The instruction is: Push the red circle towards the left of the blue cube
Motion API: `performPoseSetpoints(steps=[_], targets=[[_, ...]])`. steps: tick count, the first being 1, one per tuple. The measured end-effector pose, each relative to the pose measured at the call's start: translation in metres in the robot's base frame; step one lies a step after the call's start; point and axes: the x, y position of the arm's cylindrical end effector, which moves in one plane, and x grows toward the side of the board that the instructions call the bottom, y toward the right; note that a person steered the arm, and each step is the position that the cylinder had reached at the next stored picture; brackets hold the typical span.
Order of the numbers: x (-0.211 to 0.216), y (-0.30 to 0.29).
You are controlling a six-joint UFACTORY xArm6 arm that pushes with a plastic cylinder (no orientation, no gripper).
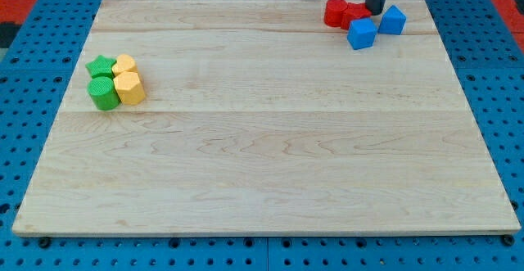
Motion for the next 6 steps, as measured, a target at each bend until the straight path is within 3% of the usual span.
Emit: performPoseSetpoints(steps=[1,3,6], targets=[[-0.026,-0.013],[-0.002,-0.07],[0.022,-0.07]])
